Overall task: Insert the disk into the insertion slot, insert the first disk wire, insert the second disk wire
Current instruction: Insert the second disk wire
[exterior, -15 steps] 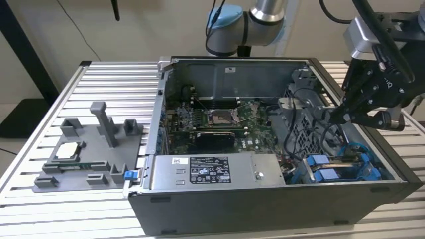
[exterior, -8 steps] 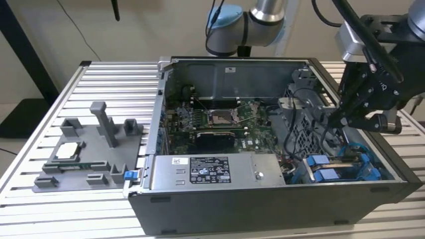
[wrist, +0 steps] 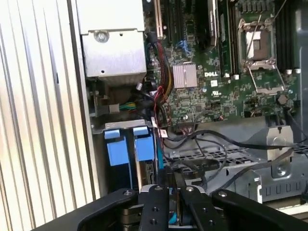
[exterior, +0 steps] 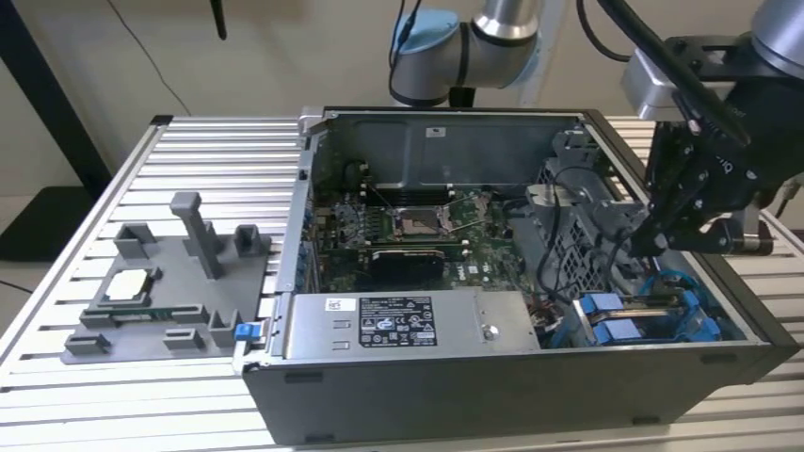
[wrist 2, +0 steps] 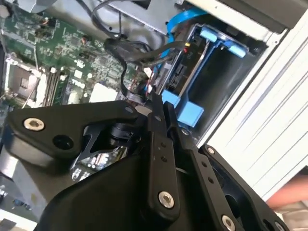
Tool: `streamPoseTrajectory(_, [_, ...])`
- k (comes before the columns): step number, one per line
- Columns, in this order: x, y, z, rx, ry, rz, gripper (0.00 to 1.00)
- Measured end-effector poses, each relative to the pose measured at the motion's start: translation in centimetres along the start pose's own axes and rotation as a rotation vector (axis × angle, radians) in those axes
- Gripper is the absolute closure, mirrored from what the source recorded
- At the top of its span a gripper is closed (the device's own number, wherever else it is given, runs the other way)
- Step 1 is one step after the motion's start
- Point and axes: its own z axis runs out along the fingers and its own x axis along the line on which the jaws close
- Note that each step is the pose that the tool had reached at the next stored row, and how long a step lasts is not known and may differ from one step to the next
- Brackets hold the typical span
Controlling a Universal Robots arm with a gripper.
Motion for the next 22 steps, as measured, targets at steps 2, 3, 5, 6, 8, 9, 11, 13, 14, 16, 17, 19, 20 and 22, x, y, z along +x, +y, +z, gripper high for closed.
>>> streamPoseTrajectory(2, [-0.22,0.05,0.05,0.0293,0.0231,-0.005,1.00])
streamPoseTrajectory(3, [-0.31,0.08,0.06,0.0446,0.0380,-0.007,1.00])
streamPoseTrajectory(5, [-0.42,0.12,0.10,0.0696,0.0637,-0.012,1.00])
streamPoseTrajectory(6, [-0.47,0.13,0.12,0.0813,0.0733,-0.014,1.00])
streamPoseTrajectory(8, [-0.52,0.15,0.19,0.1004,0.0872,-0.017,1.00])
streamPoseTrajectory(9, [-0.54,0.16,0.22,0.1091,0.0934,-0.018,1.00])
streamPoseTrajectory(11, [-0.59,0.17,0.29,0.1263,0.1067,-0.021,1.00])
streamPoseTrajectory(13, [-0.61,0.18,0.38,0.1399,0.1182,-0.023,1.00])
streamPoseTrajectory(14, [-0.61,0.18,0.42,0.1434,0.1206,-0.023,1.00])
streamPoseTrajectory(16, [-0.61,0.17,0.42,0.1435,0.1209,-0.024,1.00])
streamPoseTrajectory(17, [-0.61,0.17,0.42,0.1435,0.1209,-0.024,1.00])
streamPoseTrajectory(19, [-0.61,0.18,0.41,0.1435,0.1210,-0.024,1.00])
streamPoseTrajectory(20, [-0.61,0.18,0.42,0.1436,0.1209,-0.024,1.00])
streamPoseTrajectory(22, [-0.61,0.18,0.43,0.1436,0.1210,-0.024,1.00])
